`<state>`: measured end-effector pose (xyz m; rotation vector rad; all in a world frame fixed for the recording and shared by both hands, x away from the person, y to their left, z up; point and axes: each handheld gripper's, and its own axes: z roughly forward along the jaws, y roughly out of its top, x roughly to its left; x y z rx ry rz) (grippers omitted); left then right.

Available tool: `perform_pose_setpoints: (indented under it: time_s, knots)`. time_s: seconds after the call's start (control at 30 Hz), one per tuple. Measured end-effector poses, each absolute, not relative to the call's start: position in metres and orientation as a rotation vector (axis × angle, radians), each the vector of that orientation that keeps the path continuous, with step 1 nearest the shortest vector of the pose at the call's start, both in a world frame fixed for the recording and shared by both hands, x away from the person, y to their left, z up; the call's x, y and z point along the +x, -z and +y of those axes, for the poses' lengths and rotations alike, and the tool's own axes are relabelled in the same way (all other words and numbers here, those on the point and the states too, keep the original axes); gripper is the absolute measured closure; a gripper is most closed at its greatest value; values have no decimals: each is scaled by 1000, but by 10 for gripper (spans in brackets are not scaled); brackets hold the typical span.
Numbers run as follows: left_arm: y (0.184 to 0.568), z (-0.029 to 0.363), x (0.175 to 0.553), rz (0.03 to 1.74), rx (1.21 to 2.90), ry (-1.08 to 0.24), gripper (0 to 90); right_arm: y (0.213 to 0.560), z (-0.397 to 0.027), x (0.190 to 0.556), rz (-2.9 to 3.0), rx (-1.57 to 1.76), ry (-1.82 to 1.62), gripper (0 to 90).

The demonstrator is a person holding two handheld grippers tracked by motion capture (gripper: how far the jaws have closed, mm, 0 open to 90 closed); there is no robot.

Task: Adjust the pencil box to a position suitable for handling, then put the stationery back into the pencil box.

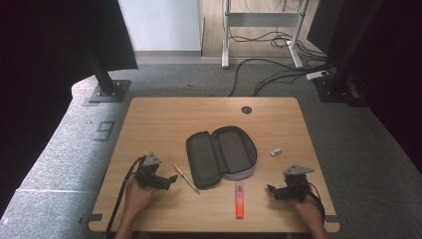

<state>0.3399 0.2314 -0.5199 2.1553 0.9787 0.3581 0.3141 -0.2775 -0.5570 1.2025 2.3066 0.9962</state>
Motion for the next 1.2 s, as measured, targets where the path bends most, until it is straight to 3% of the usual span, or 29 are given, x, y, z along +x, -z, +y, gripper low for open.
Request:
perform_pose_setpoints:
  time_s: [0.43,1.2]
  knots:
    - [548,242,341,1044,2229,-373,0,557,-277,314,2307,1203,-996,30]
    - [548,241,340,1064,2223,-391,0,551,-283,327,2287,1271,-1011,25]
